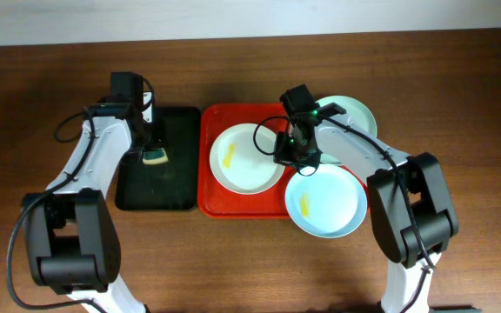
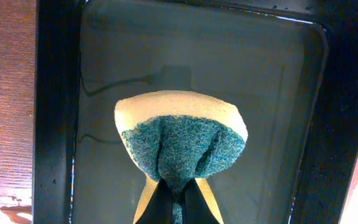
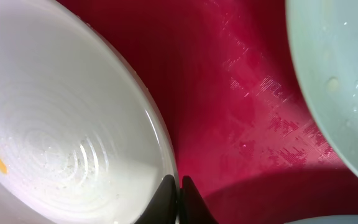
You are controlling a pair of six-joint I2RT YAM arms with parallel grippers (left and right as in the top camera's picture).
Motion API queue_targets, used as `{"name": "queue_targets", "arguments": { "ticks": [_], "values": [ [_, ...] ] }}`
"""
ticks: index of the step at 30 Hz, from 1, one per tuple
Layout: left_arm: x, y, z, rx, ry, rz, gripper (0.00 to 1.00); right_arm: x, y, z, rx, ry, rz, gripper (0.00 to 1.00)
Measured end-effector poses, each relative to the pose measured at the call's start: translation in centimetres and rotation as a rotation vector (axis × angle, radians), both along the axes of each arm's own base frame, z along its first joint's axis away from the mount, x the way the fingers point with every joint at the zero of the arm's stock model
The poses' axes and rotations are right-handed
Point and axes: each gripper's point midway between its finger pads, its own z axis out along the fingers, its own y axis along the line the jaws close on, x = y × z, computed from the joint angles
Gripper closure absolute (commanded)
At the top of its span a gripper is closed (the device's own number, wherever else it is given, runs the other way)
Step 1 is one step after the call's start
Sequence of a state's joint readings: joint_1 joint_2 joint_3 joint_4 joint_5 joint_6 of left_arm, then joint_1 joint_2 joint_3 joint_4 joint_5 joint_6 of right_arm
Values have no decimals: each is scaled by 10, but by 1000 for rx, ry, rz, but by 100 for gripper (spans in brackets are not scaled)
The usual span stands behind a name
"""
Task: Clean dirty plates on tray and stack at the side
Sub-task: 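Grasp the white plate rim with the right gripper and hold it, then bring the sponge with the left gripper onto the white plate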
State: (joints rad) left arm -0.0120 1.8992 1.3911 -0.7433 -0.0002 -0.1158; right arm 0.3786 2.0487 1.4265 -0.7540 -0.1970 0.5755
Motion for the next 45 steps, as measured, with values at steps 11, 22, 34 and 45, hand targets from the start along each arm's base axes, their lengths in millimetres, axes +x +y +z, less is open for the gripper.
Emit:
{"name": "queue_targets", "arguments": {
  "ticks": [11,22,34,45],
  "values": [
    [0,-12,0,-45,-2,-83,100,1,-1,0,-8,-8,10,96],
    [-3,-35,-9,-41,20,-172,100,0,-1,0,-12,-10,33,96],
    [-8,-59,36,28,92,-208,100,-2,2,0,5,-11,83,96],
    [-14,-132,45,-24,66,-363,100,-3,2,0,7,-10,87,96]
  ]
}}
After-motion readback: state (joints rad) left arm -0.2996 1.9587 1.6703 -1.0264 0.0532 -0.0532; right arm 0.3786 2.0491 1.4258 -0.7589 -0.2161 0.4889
